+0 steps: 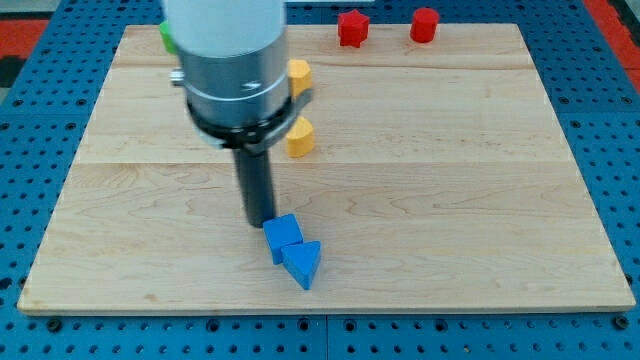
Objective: Separate the blue triangle from blue cube
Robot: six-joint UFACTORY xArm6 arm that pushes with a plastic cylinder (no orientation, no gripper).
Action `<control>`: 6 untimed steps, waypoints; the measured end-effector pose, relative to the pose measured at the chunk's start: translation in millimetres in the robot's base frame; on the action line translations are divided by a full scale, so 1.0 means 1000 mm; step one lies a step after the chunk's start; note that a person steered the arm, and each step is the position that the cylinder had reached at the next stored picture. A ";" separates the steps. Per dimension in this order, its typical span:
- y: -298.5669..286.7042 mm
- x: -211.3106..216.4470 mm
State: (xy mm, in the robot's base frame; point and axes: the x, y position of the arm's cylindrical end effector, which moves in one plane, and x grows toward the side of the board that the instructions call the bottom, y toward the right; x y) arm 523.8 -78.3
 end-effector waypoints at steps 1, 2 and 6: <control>-0.015 0.037; 0.017 0.060; 0.106 0.038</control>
